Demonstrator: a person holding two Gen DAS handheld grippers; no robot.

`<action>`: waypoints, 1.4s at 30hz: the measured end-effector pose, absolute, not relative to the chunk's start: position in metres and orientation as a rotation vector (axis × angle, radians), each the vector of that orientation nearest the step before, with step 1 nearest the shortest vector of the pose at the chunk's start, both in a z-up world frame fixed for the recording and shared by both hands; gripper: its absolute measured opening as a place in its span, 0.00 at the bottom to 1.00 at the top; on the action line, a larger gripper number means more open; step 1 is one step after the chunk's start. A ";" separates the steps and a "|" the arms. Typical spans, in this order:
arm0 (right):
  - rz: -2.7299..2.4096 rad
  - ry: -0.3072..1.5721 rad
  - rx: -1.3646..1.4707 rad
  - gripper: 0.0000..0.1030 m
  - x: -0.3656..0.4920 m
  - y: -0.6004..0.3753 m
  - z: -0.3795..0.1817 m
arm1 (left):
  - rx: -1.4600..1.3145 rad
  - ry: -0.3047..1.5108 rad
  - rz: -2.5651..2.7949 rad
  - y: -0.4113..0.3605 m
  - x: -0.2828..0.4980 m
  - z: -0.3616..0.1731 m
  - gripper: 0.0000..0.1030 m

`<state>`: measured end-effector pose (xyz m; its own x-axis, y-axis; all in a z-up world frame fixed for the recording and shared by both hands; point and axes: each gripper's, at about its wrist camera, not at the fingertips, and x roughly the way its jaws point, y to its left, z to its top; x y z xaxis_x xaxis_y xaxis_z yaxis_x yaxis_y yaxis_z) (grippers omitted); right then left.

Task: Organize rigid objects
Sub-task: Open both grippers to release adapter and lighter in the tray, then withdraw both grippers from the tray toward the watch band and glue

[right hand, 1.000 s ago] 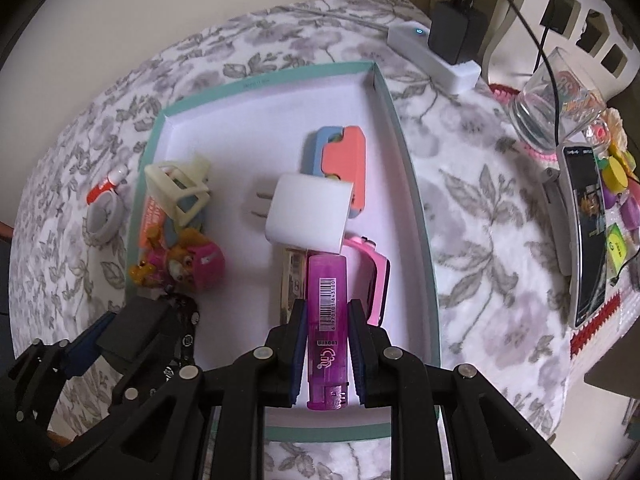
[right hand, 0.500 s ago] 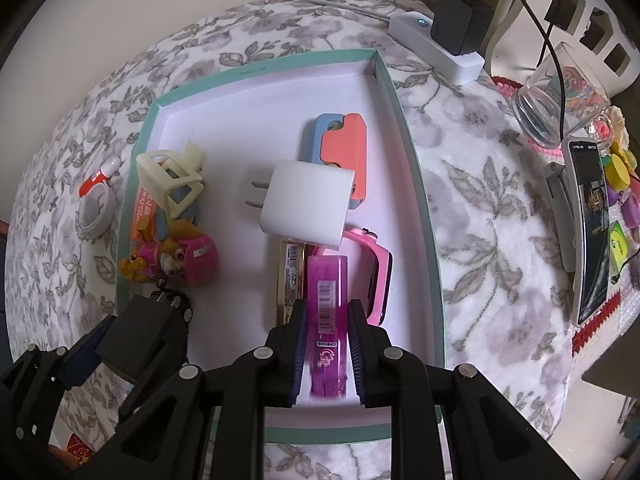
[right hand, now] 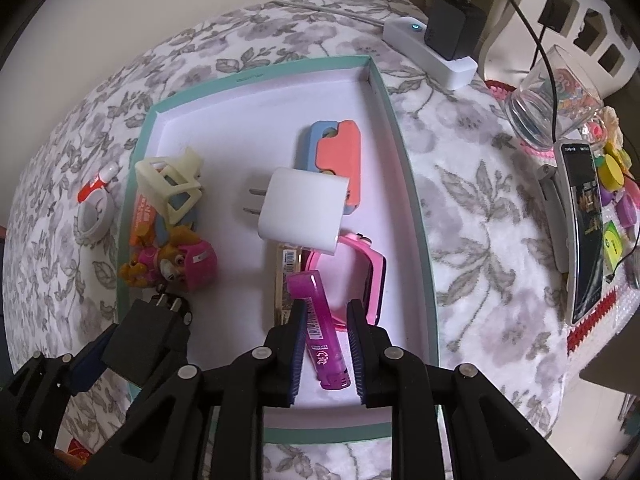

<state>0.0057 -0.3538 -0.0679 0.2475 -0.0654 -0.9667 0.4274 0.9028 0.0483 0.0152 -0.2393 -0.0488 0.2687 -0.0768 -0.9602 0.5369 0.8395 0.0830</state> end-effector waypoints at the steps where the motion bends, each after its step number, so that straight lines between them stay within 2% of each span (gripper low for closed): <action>1: -0.350 1.281 0.332 0.34 0.005 -0.355 -0.068 | 0.431 1.243 -0.430 -0.239 0.016 -0.049 0.44; 6: -0.369 1.266 0.344 0.38 0.002 -0.360 -0.065 | 0.391 1.255 -0.424 -0.234 0.022 -0.043 0.50; 10: -0.380 1.250 0.352 0.42 0.002 -0.362 -0.062 | 0.339 1.253 -0.413 -0.226 0.029 -0.035 0.50; 19: -0.382 1.230 0.330 0.61 0.005 -0.356 -0.059 | 0.205 1.269 -0.280 -0.188 0.056 -0.026 0.52; 21: -0.372 1.229 0.323 0.62 0.006 -0.354 -0.059 | 0.177 1.283 -0.236 -0.179 0.061 -0.029 0.59; 22: -0.364 1.228 0.321 0.62 0.007 -0.352 -0.059 | 0.161 1.291 -0.220 -0.174 0.064 -0.031 0.68; 28: -0.361 1.206 0.287 0.72 0.009 -0.346 -0.056 | 0.115 1.309 -0.149 -0.158 0.071 -0.035 0.69; 32: -0.365 1.201 0.269 0.78 0.010 -0.345 -0.056 | 0.105 1.317 -0.117 -0.152 0.072 -0.038 0.80; 42: -0.379 1.169 0.267 0.95 0.009 -0.348 -0.053 | 0.088 1.326 -0.082 -0.147 0.075 -0.042 0.81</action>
